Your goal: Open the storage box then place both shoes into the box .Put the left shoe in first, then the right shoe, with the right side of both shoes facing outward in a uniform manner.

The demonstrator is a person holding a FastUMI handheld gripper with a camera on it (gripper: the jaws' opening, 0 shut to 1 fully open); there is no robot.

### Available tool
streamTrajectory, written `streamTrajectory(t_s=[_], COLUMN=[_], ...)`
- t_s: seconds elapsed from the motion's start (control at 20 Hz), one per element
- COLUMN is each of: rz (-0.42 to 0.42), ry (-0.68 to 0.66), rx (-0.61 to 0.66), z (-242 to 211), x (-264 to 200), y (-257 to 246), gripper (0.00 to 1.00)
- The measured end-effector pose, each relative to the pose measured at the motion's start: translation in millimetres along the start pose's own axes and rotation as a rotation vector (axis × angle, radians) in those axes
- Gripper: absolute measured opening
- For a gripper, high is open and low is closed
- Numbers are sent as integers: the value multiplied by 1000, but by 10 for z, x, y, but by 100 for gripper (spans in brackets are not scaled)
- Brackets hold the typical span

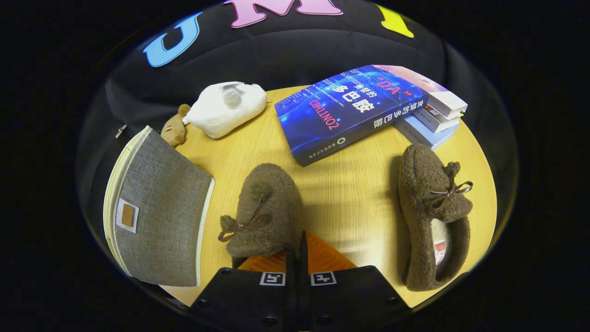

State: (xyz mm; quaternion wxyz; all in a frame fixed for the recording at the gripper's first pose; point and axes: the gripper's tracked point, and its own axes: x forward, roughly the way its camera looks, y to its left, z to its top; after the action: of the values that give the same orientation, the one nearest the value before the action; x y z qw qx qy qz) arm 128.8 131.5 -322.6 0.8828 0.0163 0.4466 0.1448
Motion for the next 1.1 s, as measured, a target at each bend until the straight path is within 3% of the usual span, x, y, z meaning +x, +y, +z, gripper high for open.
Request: streamTrajectory(t_s=[0.3,0.65,0.9,1.1], rz=[14,30,89,124], ry=[-54,-159,-234,-256], rx=[109,168,218,227], z=[240,800,1161,1311], x=[-340,-1107,-1488,-1534], y=[158,529,984,1392], gripper=[5,5,5,5])
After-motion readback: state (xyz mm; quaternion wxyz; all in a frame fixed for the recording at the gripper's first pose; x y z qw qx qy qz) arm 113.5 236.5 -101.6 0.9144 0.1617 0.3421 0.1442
